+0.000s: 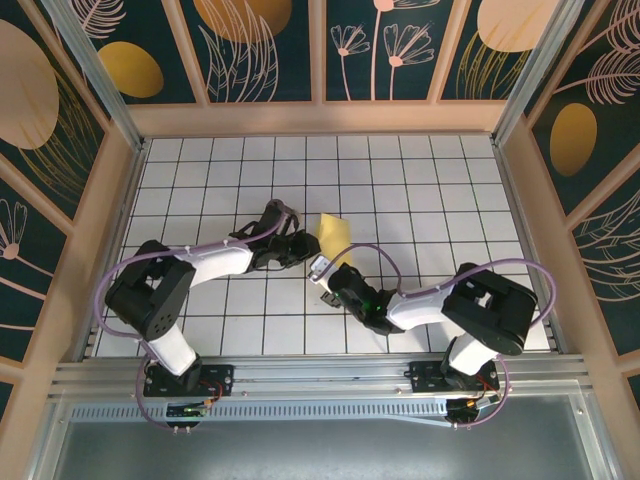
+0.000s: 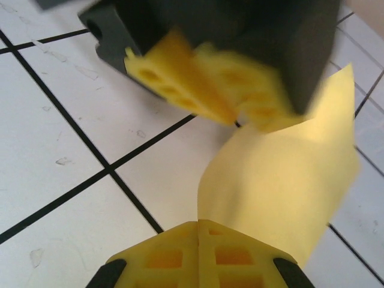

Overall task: Fold a paper plane with a square sheet of paper (fold left side to right side)
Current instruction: Third fold the triangle at the center of the table.

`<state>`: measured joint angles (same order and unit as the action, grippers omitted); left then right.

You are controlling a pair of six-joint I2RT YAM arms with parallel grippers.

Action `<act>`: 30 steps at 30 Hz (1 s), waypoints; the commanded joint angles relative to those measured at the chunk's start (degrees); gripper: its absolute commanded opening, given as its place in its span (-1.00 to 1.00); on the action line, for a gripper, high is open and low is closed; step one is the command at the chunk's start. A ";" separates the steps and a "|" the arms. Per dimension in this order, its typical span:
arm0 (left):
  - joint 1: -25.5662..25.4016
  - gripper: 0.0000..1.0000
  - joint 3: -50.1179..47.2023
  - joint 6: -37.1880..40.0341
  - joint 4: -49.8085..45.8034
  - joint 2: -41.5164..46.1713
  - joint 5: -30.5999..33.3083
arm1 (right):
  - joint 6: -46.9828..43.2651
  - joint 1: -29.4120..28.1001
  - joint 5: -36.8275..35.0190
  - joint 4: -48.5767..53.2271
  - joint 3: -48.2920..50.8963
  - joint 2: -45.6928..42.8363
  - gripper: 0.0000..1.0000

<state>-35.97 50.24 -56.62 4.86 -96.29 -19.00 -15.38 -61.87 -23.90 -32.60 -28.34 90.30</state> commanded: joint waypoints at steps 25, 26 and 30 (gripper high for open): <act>0.85 -0.78 20.78 13.15 -10.18 -13.85 -7.54 | 19.39 16.19 37.69 5.01 5.66 -11.60 -1.00; 0.70 -0.79 21.17 13.26 -10.43 -14.56 -7.70 | 19.50 16.36 38.10 4.84 5.68 -11.49 -1.00; 0.49 -0.79 22.91 14.87 -11.92 -17.84 -7.41 | 20.11 16.86 39.32 4.15 5.99 -11.03 -1.00</act>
<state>-35.53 71.07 -43.97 -4.47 -112.05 -25.15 3.40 -45.52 12.73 -26.72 -23.07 79.37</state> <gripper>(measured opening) 0.104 0.055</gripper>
